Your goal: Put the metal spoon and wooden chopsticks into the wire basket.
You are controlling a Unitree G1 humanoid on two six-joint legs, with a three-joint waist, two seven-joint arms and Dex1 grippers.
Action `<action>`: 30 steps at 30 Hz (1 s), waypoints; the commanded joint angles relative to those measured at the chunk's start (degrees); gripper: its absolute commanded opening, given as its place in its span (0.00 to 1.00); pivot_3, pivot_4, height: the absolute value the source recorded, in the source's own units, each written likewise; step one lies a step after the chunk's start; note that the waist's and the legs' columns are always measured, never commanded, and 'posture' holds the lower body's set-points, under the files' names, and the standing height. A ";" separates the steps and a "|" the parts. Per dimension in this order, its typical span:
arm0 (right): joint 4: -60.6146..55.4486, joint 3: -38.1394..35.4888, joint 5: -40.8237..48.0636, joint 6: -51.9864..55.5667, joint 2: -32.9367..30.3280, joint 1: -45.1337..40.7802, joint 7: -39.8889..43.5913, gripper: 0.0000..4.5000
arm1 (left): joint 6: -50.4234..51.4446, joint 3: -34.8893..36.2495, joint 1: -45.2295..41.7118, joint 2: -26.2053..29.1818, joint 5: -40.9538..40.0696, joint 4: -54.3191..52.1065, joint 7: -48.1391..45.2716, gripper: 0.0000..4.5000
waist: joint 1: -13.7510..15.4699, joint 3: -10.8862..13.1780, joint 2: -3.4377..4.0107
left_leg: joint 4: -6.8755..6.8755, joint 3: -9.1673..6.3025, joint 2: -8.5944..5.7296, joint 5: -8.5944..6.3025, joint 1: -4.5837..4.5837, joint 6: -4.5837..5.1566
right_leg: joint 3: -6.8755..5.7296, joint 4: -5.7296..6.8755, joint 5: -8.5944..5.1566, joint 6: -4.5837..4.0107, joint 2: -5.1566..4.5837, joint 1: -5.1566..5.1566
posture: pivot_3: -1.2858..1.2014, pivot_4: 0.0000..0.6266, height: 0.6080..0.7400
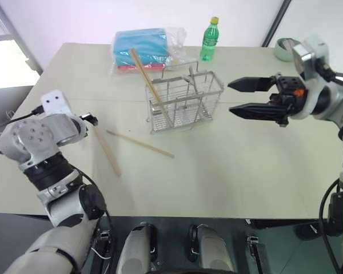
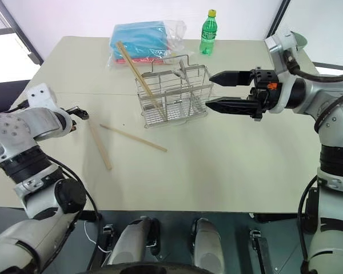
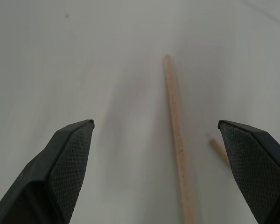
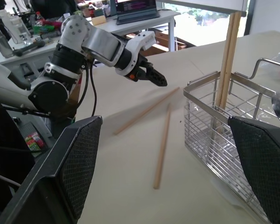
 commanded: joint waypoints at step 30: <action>-4.16 -6.22 4.84 -0.53 -4.15 6.84 -4.15 0.99 | -24.09 -2.59 -10.74 3.16 15.31 23.65 -11.62 0.02 | 1.34 -0.01 0.01 | -0.01 0.09 -0.03 -0.02 -0.05 0.04 | -0.04 -0.01 0.01 0.02 -0.14 -0.08 | 0.52 0.24 0.75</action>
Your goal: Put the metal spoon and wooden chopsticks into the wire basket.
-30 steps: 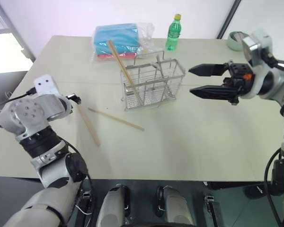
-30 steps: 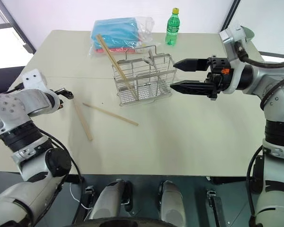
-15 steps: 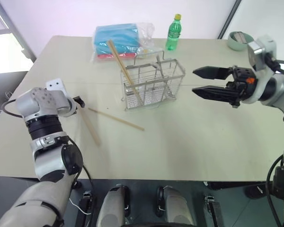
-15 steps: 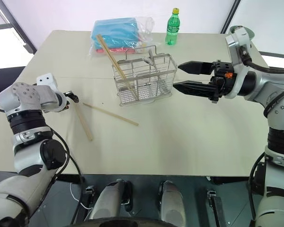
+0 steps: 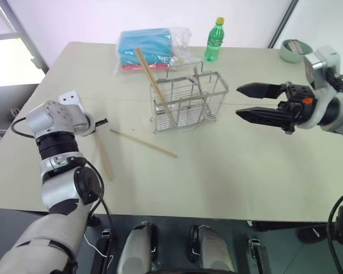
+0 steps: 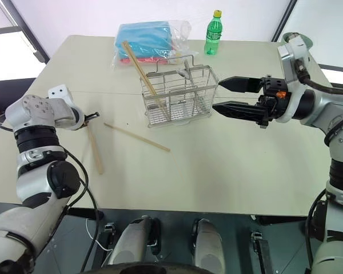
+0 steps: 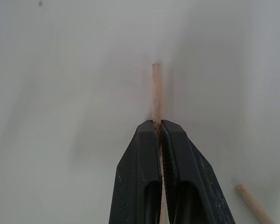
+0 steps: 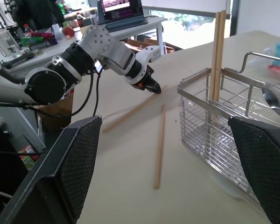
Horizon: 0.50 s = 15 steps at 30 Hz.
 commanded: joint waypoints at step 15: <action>-0.74 -2.50 1.57 2.05 -2.75 0.09 -2.21 0.99 | -34.11 6.55 -20.29 -2.05 -21.40 -11.90 -13.88 0.02 | 0.21 0.03 -0.06 | 0.09 0.03 -0.08 -0.05 -0.14 0.13 | -0.10 -0.12 0.10 0.07 -0.12 0.04 | 0.52 0.24 0.75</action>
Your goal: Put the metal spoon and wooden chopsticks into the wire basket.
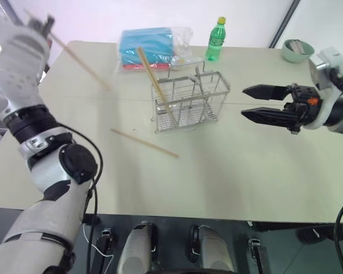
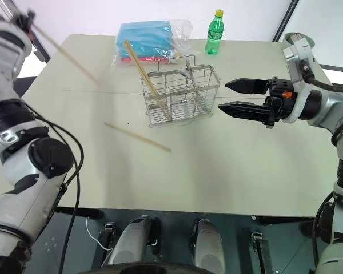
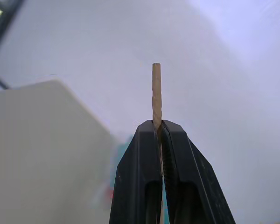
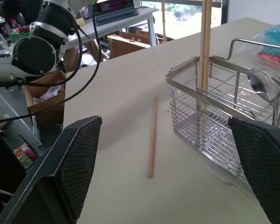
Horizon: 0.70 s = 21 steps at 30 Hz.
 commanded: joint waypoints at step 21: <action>-8.28 -10.11 8.60 4.87 -1.86 4.81 -9.65 0.99 | -15.73 -35.95 14.50 -12.44 11.58 -9.24 -19.24 0.02 | -0.20 -0.01 0.02 | 0.00 0.03 0.14 -0.17 0.09 0.32 | 0.13 -0.01 0.00 0.00 0.23 0.01 | 0.52 0.24 0.75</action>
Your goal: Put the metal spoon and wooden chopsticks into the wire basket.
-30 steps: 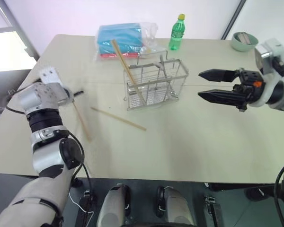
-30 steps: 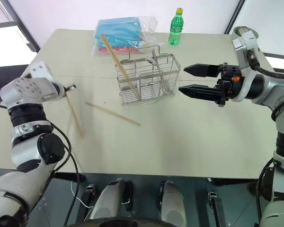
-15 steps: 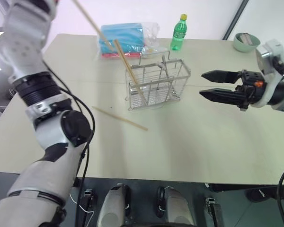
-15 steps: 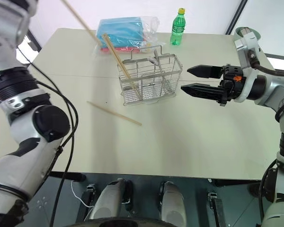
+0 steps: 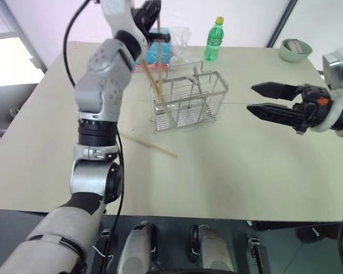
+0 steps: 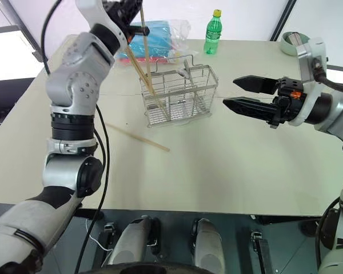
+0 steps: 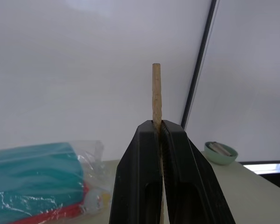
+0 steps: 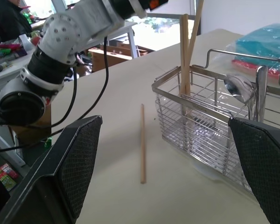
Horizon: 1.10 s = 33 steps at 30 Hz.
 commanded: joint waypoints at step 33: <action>8.15 8.10 -4.75 -7.05 1.90 -6.65 5.80 0.99 | 53.82 38.61 -13.16 -6.12 6.62 -17.66 55.11 0.99 | 0.22 0.18 -0.32 | 0.08 -0.23 -0.04 0.03 -0.03 -0.02 | -0.07 -0.02 -0.01 0.04 0.04 0.16 | 0.52 0.24 0.75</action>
